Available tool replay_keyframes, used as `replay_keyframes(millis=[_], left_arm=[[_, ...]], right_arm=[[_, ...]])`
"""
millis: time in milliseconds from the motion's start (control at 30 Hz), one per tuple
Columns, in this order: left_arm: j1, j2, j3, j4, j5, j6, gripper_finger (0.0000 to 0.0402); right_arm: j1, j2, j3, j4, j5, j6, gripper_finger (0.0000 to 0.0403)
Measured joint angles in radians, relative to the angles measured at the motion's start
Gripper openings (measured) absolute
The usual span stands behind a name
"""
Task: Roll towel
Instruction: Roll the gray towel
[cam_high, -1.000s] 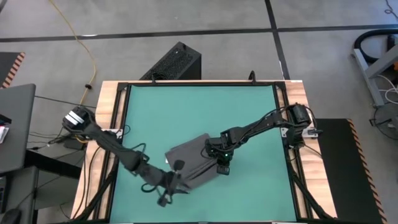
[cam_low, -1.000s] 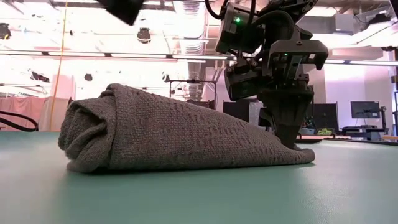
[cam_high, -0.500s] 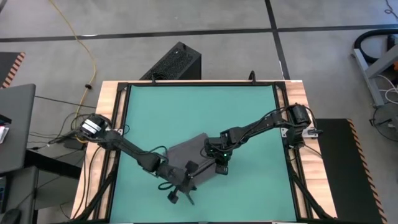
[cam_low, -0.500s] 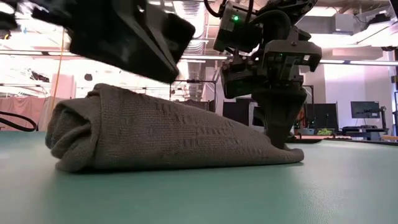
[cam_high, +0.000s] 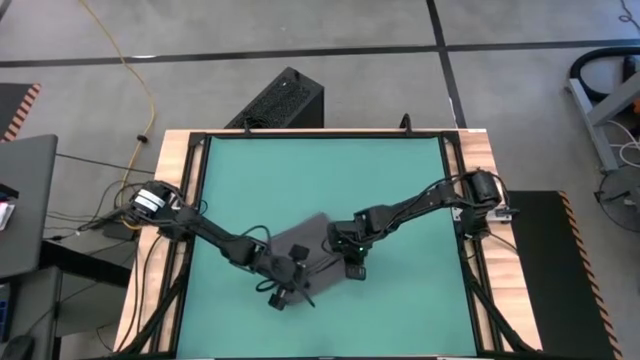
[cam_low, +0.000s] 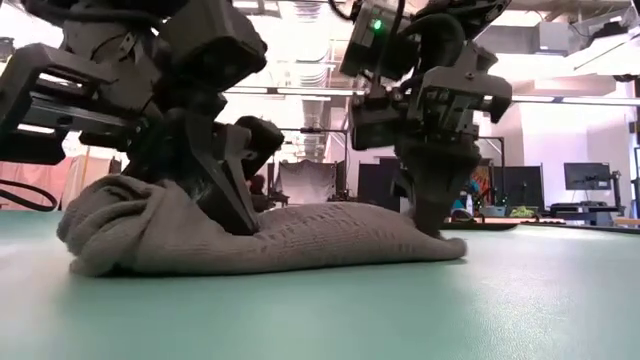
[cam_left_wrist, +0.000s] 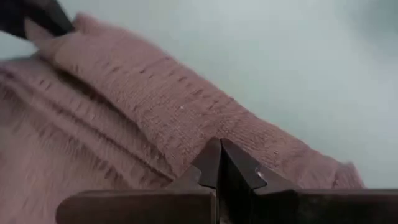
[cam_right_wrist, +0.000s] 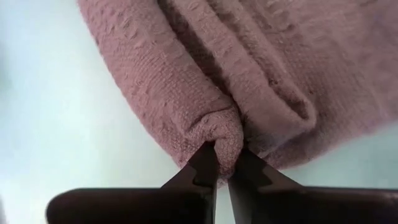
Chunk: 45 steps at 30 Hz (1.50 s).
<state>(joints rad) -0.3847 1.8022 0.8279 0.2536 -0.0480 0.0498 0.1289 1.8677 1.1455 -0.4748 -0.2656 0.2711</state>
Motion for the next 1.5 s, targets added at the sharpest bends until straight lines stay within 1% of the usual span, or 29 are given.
replay_keyframes(millis=[133, 267, 367, 400, 467, 533, 633, 733, 833, 933, 1000, 1067, 1167, 1300, 1400, 1500], left_arm=[[0.0, -0.001, -0.044, 0.039, -0.002, -0.047, 0.0], [0.0, -0.004, -0.094, 0.069, -0.002, -0.091, 0.0], [-0.004, -0.007, -0.121, 0.085, -0.001, -0.131, 0.0], [-0.006, -0.007, -0.131, 0.096, 0.001, -0.139, 0.0], [-0.01, -0.007, -0.149, 0.133, 0.003, -0.155, 0.0], [-0.013, -0.006, -0.16, 0.165, 0.004, -0.165, 0.0], [-0.014, -0.006, -0.161, 0.166, 0.006, -0.167, 0.0], [-0.014, -0.005, -0.161, 0.15, 0.023, -0.167, 0.0], [-0.019, -0.005, -0.161, 0.146, 0.058, -0.166, 0.0], [-0.029, -0.005, -0.161, 0.15, 0.066, -0.163, 0.0], [-0.035, -0.005, -0.162, 0.151, 0.093, -0.164, 0.0], [-0.046, -0.005, -0.162, 0.148, 0.124, -0.165, 0.0], [-0.066, -0.006, -0.16, 0.118, 0.149, -0.183, 0.0], [-0.11, -0.008, -0.158, 0.06, 0.16, -0.217, 0.0], [-0.142, -0.011, -0.156, 0.025, 0.16, -0.228, 0.0], [-0.171, -0.012, -0.156, 0.01, 0.17, -0.232, 0.0]], right_arm=[[0.016, -0.074, 0.011, -0.009, 0.094, -0.051, 0.0058], [0.035, -0.187, 0.016, 0.004, 0.116, -0.133, 0.0066], [0.066, -0.26, 0.015, -0.018, 0.167, -0.229, 0.0071], [0.079, -0.284, 0.015, -0.029, 0.202, -0.258, 0.0073], [0.097, -0.32, 0.017, -0.034, 0.314, -0.291, 0.0074], [0.1, -0.331, 0.016, -0.062, 0.385, -0.339, 0.0076], [0.097, -0.331, 0.005, -0.064, 0.396, -0.424, 0.0085], [0.127, -0.324, -0.011, -0.018, 0.345, -0.527, 0.0108], [0.164, -0.284, -0.026, 0.01, 0.325, -0.606, 0.0146], [0.188, -0.24, -0.028, 0.051, 0.353, -0.633, 0.0193], [0.203, -0.207, -0.027, 0.075, 0.364, -0.652, 0.0224], [0.221, -0.167, -0.027, 0.121, 0.369, -0.693, 0.0244], [0.244, -0.109, -0.029, 0.169, 0.399, -0.754, 0.0247], [0.251, -0.058, -0.027, 0.222, 0.407, -0.769, 0.0228], [0.25, -0.055, -0.028, 0.226, 0.414, -0.744, 0.0216], [0.255, -0.088, -0.028, 0.185, 0.423, -0.695, 0.0212]])
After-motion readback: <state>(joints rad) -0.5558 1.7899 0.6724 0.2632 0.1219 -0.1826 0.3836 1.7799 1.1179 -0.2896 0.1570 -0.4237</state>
